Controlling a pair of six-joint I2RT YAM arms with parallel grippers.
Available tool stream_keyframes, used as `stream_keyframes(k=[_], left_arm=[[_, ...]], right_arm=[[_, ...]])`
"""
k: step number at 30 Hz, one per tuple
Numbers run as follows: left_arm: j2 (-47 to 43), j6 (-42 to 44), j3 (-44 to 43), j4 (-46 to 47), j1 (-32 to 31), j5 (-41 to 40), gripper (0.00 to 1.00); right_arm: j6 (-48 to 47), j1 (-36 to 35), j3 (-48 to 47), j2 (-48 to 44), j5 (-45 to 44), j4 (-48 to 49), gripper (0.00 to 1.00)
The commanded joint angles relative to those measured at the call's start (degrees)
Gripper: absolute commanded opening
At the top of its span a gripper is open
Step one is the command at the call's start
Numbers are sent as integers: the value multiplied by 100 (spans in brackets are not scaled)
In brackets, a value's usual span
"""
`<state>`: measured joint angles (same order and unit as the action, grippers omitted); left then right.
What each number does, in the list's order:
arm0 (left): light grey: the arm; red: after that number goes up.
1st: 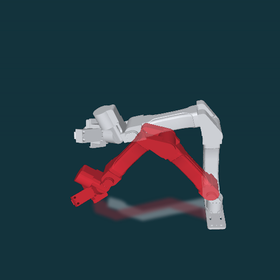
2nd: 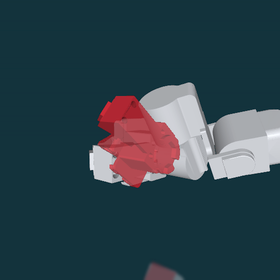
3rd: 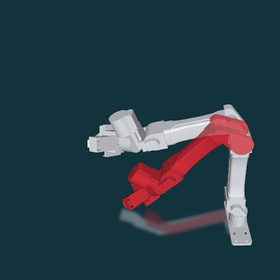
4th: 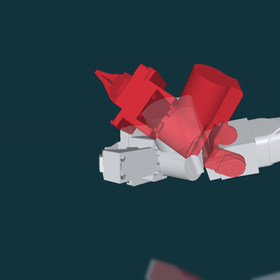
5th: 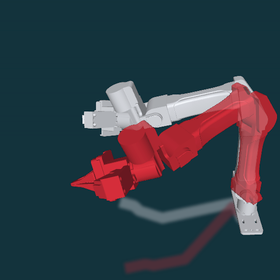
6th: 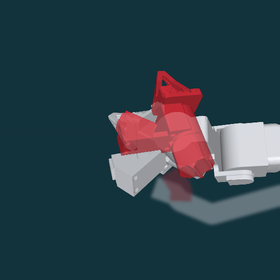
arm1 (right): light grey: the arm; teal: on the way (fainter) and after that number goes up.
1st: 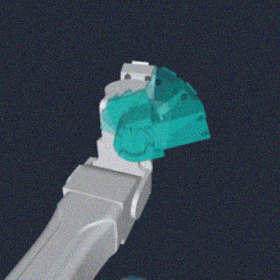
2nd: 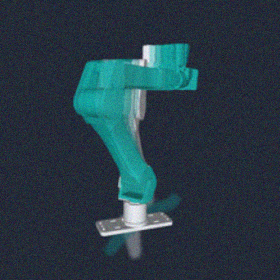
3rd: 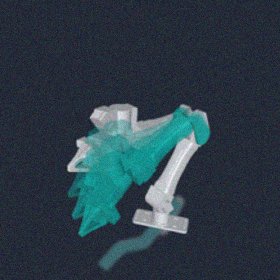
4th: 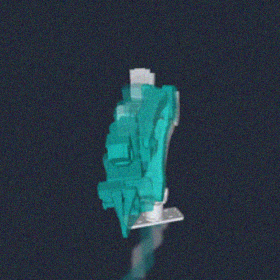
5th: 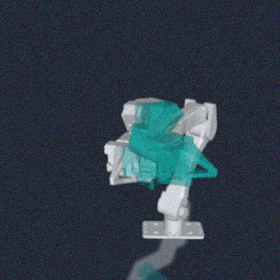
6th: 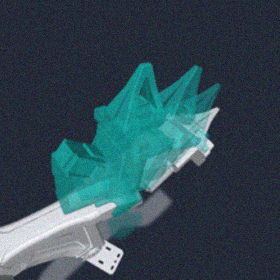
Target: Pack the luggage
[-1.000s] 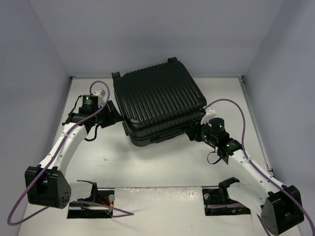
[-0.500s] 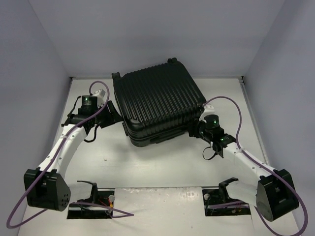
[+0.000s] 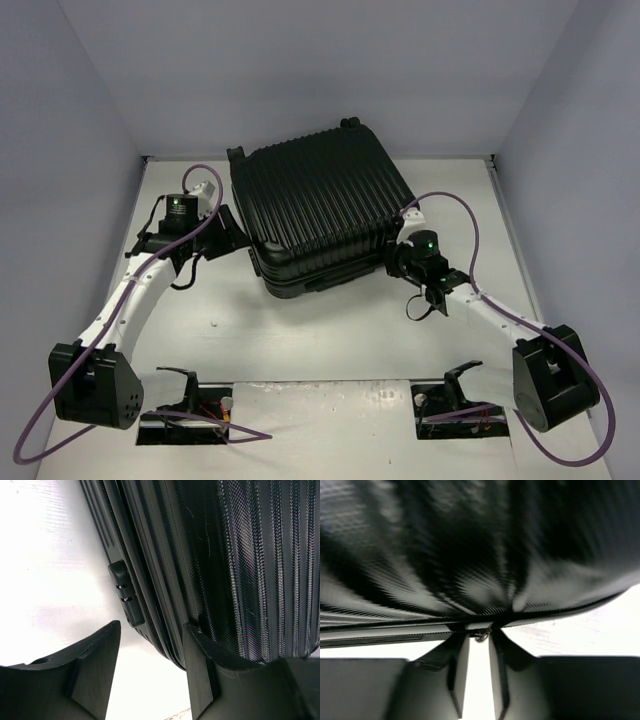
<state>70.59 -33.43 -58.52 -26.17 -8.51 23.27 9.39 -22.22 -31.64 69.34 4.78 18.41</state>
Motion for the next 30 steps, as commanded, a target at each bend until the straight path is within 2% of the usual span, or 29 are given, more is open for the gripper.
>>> stream_keyframes(k=[1, 2, 5, 12, 16, 23, 30], left_arm=[[-177, -85, -11, 358, -10, 187, 47], [-177, -128, 25, 376, -10, 213, 47], [-168, -225, 192, 481, -10, 301, 47], [-151, -603, 517, 938, -36, 477, 47], [-107, -919, 640, 1245, -106, 600, 47], [-45, -1262, 851, 1755, -660, 389, 47], [-1, -1526, 983, 2072, -1135, 117, 47]], right_arm=[[-332, -20, -89, 88, -74, 882, 15], [-350, -19, -97, 106, -47, 918, 9], [-499, -28, -97, 89, 6, 980, 0], [-456, -317, -62, -316, 366, 770, 0], [-324, -1027, -88, -465, 279, 646, 0], [-87, -1986, -554, -334, 200, 277, 0], [2, -2506, -791, -167, 584, 57, 0]])
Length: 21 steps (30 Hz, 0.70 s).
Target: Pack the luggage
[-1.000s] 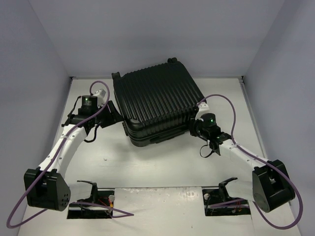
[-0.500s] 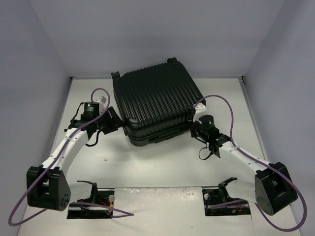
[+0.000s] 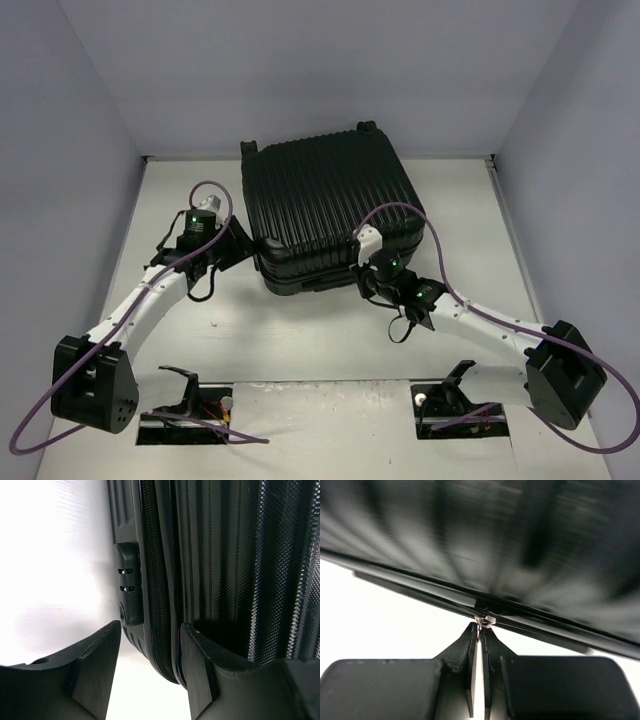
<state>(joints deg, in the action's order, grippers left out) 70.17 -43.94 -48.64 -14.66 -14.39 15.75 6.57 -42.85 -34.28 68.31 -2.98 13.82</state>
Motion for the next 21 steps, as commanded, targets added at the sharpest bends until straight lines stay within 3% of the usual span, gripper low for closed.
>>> stream_keyframes(k=[1, 6, 14, 21], left_arm=[[14, -527, 39, 964, -556, 842, 47], [23, -799, 92, 1219, -626, 816, 47], [49, -1336, 390, 1896, -1416, 351, 47], [93, -1179, 496, 1774, -2205, 219, 47]], right_arm=[[284, -470, -553, -81, 1405, 490, 0], [354, -706, -781, 181, 1502, 612, 0], [407, -1612, -1458, 1148, 1345, 1157, 0], [556, -1674, -1081, 834, 793, 1457, 0]])
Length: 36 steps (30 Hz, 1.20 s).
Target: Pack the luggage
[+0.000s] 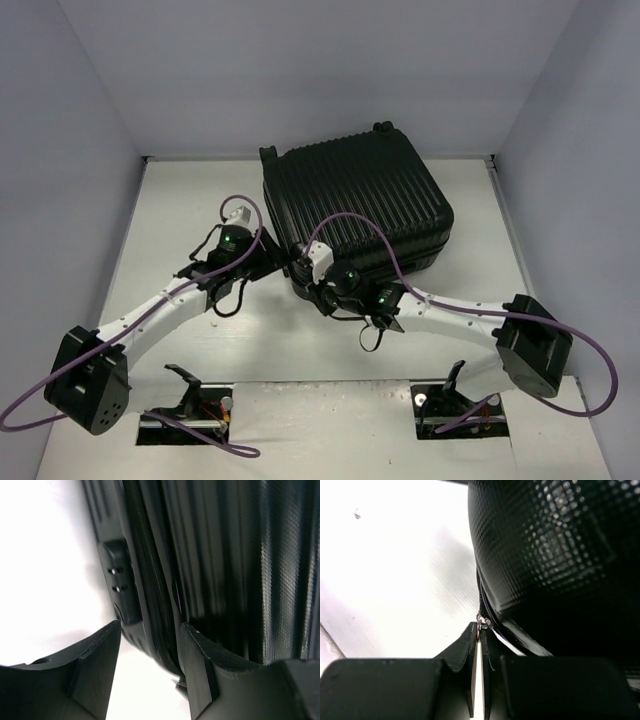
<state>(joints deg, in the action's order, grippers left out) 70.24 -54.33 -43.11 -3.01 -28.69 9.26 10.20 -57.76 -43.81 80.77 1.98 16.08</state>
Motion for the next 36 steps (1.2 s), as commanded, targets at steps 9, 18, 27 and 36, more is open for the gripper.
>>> stream_keyframes(k=[9, 18, 27, 36], left_arm=[[236, 271, -118, 355, -1797, 903, 47], [-362, 904, -828, -516, -166, 998, 47], [1104, 1381, -2727, -675, 1399, 1543, 51], [3144, 1416, -4731, -657, 1805, 1693, 54]], right_arm=[[290, 351, 724, -1810, -541, 494, 0], [255, 986, 971, -2610, -637, -385, 0], [281, 977, 1050, -2584, -330, -448, 0], [360, 942, 1182, -2645, -57, -377, 0]])
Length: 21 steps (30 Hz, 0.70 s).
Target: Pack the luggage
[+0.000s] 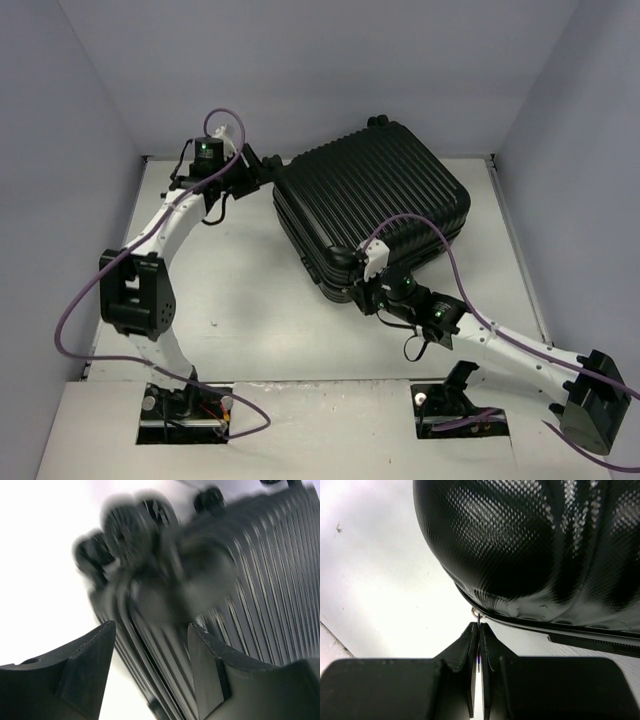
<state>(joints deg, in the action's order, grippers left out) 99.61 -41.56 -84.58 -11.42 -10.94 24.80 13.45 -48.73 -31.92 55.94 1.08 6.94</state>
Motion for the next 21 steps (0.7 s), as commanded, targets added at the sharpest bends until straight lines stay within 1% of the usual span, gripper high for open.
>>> stream_keyframes(k=[1, 2, 5, 7, 8, 9, 10, 12, 13, 14, 17, 21], left_arm=[[477, 157, -700, 184, 39, 166, 54], [602, 174, -901, 184, 39, 218, 54], [980, 113, -1096, 403, 39, 403, 54], [1095, -97, -1061, 894, 39, 631, 54], [1130, -98, -1026, 896, 31, 701, 54], [1148, -298, -956, 1374, 13, 902, 54], [1157, -378, -869, 1501, 4, 1000, 54], [1113, -606, -605, 1921, -74, 1132, 54], [1009, -677, -247, 2081, -101, 1159, 54], [947, -808, -61, 2387, -145, 1176, 54], [762, -1011, 643, 2915, -356, 1229, 54], [542, -1310, 1346, 3365, -619, 1159, 54]], right_arm=[[69, 4, 19, -206, 15, 545, 0], [96, -5, 63, -224, 6, 537, 0], [193, -75, 125, -286, -20, 563, 0], [219, -163, 160, -277, -38, 589, 0], [245, -198, 160, -268, -90, 598, 0], [246, -224, 169, -259, -91, 615, 0], [246, -233, 169, -225, -91, 677, 0], [246, -295, 160, -172, -73, 782, 0], [237, -312, 151, -84, -56, 913, 0], [237, -356, 134, -23, -55, 975, 0], [193, -496, 11, 232, -91, 1239, 0], [149, -637, -121, 522, -266, 1642, 0]])
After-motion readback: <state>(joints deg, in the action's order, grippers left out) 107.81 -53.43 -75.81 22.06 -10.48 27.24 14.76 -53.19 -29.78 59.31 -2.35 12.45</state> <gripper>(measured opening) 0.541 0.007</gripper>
